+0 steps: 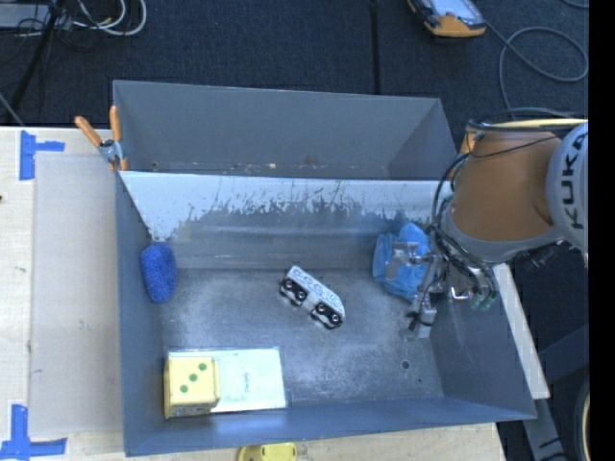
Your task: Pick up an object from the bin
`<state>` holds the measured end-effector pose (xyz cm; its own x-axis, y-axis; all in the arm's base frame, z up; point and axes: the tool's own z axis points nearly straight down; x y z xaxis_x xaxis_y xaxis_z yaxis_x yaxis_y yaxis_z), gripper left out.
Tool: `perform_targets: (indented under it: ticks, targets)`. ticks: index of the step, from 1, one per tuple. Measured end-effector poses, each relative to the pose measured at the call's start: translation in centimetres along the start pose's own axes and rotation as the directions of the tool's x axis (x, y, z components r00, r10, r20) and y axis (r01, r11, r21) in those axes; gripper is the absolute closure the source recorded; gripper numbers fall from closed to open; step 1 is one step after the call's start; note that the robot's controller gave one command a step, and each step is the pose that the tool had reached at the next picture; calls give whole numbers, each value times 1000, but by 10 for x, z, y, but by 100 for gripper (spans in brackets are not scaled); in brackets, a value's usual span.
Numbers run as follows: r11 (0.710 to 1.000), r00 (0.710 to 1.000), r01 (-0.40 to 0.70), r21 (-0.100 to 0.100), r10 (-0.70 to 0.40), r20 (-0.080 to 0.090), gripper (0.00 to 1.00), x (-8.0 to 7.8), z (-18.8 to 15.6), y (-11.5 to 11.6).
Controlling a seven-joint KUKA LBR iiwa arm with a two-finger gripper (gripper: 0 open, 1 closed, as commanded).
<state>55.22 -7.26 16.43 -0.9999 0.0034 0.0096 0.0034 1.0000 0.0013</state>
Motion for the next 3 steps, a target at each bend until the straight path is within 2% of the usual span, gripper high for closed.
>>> perform_targets:
  ticks: [1, 2, 3]
  targets:
    - [1000, 1000, 2, 1, -2, 8, 0, -2, -5, 0]
    - [999, 998, 54, 2, -54, 11, 0, -29, 10, 22]
    - [992, 992, 129, 2, -129, 12, 0, -59, 30, 25]
